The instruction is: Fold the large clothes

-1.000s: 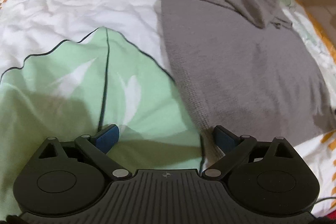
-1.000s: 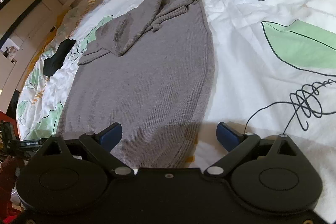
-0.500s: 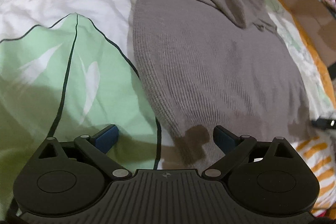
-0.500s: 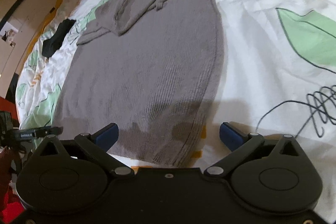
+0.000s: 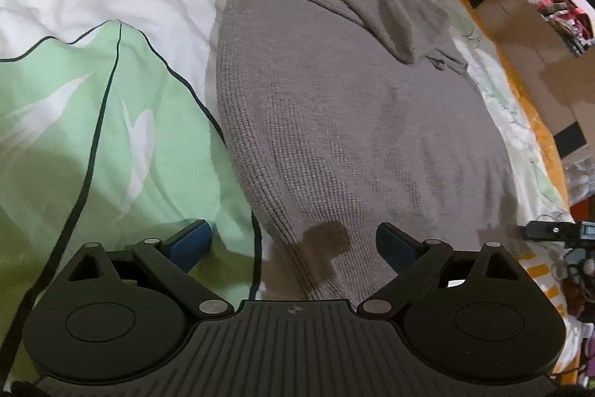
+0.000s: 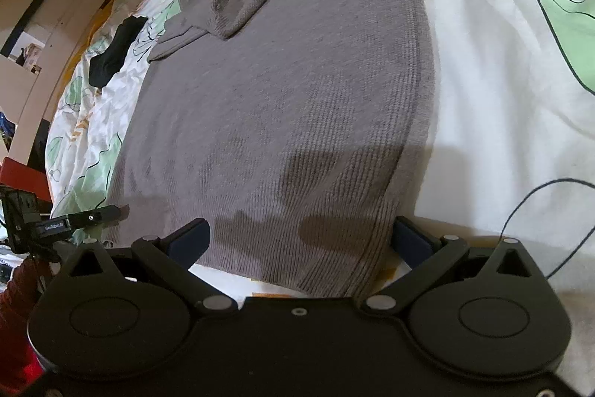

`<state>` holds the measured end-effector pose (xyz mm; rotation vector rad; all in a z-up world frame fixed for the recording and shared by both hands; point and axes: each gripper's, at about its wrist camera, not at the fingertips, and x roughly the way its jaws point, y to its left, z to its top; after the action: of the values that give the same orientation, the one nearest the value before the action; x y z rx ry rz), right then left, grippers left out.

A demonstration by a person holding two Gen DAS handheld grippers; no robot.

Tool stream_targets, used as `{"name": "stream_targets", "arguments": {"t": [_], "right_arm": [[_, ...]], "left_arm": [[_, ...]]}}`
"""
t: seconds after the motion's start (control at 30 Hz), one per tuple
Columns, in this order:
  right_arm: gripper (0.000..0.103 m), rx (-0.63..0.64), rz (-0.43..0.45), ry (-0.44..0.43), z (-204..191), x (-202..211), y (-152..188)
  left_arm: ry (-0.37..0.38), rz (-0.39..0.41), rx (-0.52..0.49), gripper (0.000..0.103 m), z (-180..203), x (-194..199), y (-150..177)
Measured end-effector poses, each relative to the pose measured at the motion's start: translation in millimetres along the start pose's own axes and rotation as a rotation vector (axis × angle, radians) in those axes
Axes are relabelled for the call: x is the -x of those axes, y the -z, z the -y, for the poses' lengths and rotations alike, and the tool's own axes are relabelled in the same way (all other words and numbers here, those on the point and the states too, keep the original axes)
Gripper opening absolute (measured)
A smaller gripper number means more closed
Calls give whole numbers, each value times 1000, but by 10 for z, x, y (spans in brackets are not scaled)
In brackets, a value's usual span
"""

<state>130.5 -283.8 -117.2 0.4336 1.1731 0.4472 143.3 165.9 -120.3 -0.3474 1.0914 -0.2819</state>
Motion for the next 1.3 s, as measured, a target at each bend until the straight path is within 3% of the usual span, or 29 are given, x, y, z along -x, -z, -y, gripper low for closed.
{"name": "stream_targets", "arguments": {"t": [0.17,0.27,0.33,0.5,0.57,0.63,0.7,0.73,0.77,0.8,0.9,1.07,1.3], "right_arm": [[103,13,-7,6,-35,-21,2],[103,17,-9,9,-48,-30,-3],[103,16,-12,10,-48,-34,-8],[103,20,-21,14,-64,-55,-14],[103,20,-23,14,-69,-66,-19],[103,19,-26,13,-62,-66,-23],[102,22,-24,15,-65,-61,-20],[90,24,-18,23,-67,-50,-14],[53,22,-14,31,-61,-39,-8],[27,-2,-22,24,-27,-44,5],[23,-52,10,-38,40,20,47],[22,-64,183,-181,-14,327,43],[22,-104,396,-321,-8,578,-214]], "left_arm": [[32,5,21,93,2,40,30],[59,12,51,87,-11,79,57],[80,4,65,77,1,83,65],[89,-9,58,70,57,40,82],[87,-6,68,53,32,13,83],[52,-6,79,8,-4,-2,74],[91,-10,120,7,-76,-11,81],[99,-4,126,7,-88,0,82],[105,7,120,7,-82,19,82],[117,22,115,7,-69,47,80],[176,80,128,7,-50,156,55],[272,198,188,7,-67,360,-96],[351,389,262,7,-72,547,-609]]}}
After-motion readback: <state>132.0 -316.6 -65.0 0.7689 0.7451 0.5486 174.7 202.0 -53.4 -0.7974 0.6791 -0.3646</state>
